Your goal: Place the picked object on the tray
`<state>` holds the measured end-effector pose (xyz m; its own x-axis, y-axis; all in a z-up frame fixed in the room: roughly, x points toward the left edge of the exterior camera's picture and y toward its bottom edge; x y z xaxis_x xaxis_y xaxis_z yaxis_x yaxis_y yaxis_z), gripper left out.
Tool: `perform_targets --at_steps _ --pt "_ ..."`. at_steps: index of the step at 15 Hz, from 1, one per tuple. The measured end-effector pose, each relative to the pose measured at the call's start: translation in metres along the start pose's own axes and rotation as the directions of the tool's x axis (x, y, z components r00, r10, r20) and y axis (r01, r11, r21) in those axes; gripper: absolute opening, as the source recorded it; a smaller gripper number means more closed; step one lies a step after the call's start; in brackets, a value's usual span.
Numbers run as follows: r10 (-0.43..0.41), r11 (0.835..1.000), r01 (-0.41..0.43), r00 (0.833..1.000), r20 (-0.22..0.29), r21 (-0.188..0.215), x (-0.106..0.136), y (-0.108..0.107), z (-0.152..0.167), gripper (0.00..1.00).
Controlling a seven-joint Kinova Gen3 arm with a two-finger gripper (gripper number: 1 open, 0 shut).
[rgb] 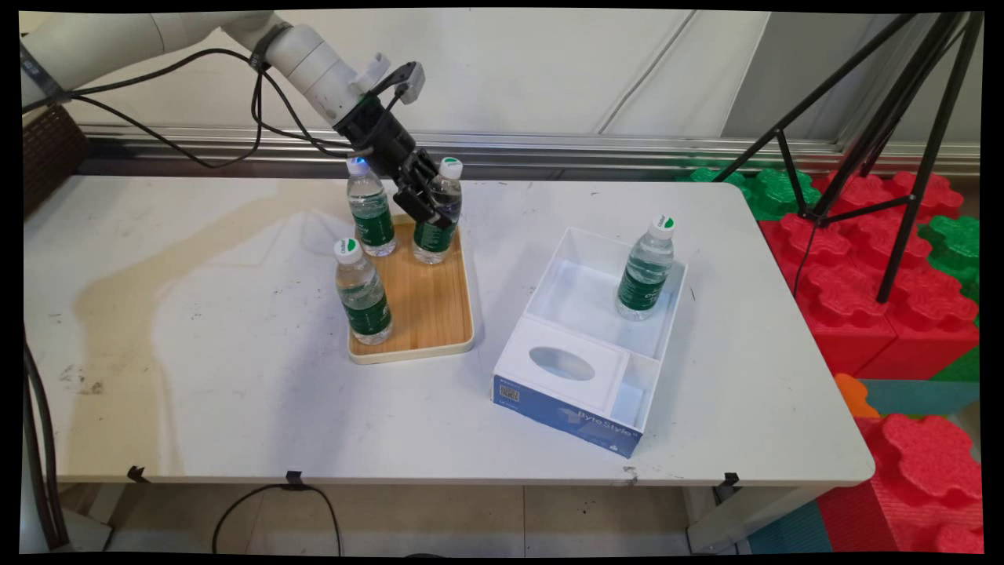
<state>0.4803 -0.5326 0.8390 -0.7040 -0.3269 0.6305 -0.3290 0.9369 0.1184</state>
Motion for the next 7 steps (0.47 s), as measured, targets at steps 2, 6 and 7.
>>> perform_targets --at_steps 2,6,7 --pt "0.018 1.0 -0.018 1.0 0.0 -0.003 -0.002 -0.0006 0.0009 0.0" --pt "0.053 0.999 -0.053 0.999 -0.002 -0.007 -0.0053 -0.0014 0.0021 1.0" --pt "0.06 0.998 -0.06 0.998 -0.002 -0.008 -0.0067 -0.0011 0.0018 1.0"
